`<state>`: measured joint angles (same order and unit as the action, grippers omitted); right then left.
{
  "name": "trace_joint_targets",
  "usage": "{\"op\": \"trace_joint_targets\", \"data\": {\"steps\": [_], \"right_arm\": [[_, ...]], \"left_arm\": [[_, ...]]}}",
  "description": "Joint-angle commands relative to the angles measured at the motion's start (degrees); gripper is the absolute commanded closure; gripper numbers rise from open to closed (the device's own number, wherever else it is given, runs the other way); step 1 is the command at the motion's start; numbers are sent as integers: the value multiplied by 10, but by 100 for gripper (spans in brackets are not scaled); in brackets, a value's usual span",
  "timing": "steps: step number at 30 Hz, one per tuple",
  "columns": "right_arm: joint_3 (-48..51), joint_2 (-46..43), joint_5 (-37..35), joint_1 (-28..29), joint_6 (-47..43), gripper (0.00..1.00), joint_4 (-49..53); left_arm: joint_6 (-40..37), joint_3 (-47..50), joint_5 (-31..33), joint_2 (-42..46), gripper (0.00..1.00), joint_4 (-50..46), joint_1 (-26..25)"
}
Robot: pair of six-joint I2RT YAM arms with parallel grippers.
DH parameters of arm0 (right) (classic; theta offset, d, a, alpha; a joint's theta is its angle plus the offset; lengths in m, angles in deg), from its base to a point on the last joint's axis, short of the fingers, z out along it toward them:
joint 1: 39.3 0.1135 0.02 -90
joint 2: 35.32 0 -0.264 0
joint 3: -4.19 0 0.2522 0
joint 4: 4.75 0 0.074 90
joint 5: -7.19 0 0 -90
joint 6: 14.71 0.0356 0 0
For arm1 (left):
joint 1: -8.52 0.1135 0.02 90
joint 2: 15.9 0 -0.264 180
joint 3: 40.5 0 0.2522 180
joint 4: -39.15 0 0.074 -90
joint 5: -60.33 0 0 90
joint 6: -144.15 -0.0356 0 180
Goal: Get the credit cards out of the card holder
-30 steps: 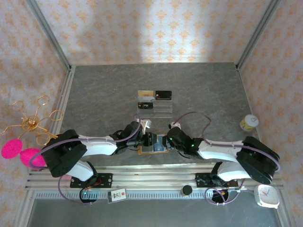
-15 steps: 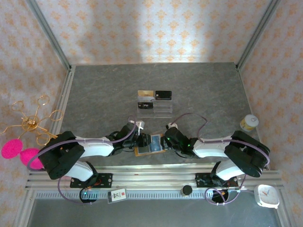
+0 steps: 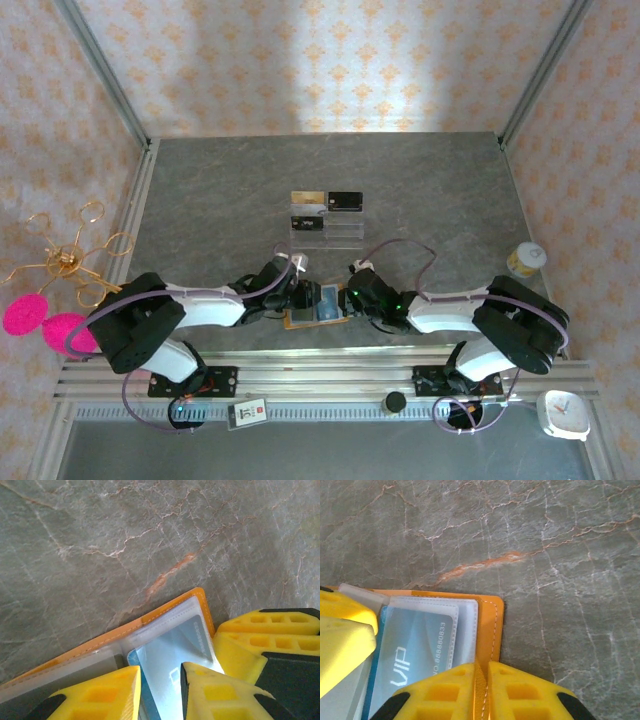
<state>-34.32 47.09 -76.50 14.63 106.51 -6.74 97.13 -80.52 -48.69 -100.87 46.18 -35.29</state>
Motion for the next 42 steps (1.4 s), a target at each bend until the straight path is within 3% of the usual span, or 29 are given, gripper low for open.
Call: {"op": "trace_joint_targets", "data": {"steps": [1,5,10,15,19,30,35,42], "right_arm": [[-6,18,58,9,-12,86,15],[-6,15,48,9,-7,87,22],[-7,-5,18,11,1,88,50],[-18,-38,-19,15,-19,75,79],[-20,-71,-13,18,-46,80,74],[-28,-4,54,21,-74,87,33],[-18,27,45,21,-55,89,25],[-13,29,28,21,-40,90,38]], "left_arm": [[-12,12,17,-30,71,-39,4],[-10,17,12,-26,75,-33,4],[-21,-1,36,41,67,-87,5],[-32,-17,36,81,70,-146,3],[-21,-5,19,92,80,-154,-1],[10,12,-23,93,74,-77,-5],[7,33,17,76,76,-115,8],[-5,75,24,110,76,-147,43]]}}
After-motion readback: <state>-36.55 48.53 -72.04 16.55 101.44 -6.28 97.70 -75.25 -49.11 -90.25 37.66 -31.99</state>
